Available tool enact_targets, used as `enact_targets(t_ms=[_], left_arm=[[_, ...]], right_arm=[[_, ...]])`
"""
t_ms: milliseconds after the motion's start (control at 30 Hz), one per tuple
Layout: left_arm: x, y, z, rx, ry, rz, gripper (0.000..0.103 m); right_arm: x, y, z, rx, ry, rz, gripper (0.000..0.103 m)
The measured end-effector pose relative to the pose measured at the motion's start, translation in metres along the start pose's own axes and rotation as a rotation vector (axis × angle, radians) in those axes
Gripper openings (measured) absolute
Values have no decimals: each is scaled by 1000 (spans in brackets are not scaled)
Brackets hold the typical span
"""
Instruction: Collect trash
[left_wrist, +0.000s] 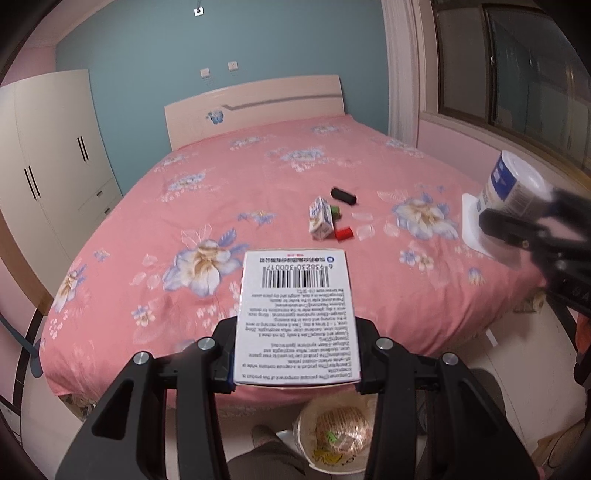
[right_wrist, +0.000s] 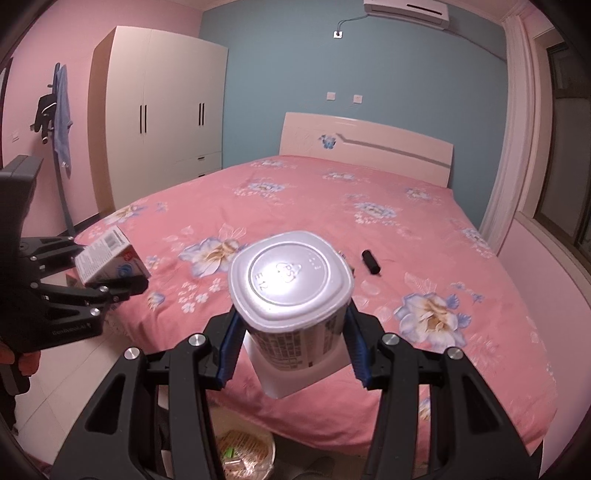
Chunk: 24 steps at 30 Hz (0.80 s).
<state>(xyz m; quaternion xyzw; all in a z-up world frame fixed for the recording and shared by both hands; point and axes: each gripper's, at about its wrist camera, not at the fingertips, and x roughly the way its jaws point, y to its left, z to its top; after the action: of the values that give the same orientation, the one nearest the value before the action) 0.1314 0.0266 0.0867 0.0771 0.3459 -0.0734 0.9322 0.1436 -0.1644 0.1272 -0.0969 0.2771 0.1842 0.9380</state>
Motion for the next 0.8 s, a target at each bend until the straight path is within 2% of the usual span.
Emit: enact_targets(t_ms=[800], left_arm=[[74, -18, -90, 26, 257, -41, 45]], right_arm=[[68, 26, -99, 26, 231, 98, 50]])
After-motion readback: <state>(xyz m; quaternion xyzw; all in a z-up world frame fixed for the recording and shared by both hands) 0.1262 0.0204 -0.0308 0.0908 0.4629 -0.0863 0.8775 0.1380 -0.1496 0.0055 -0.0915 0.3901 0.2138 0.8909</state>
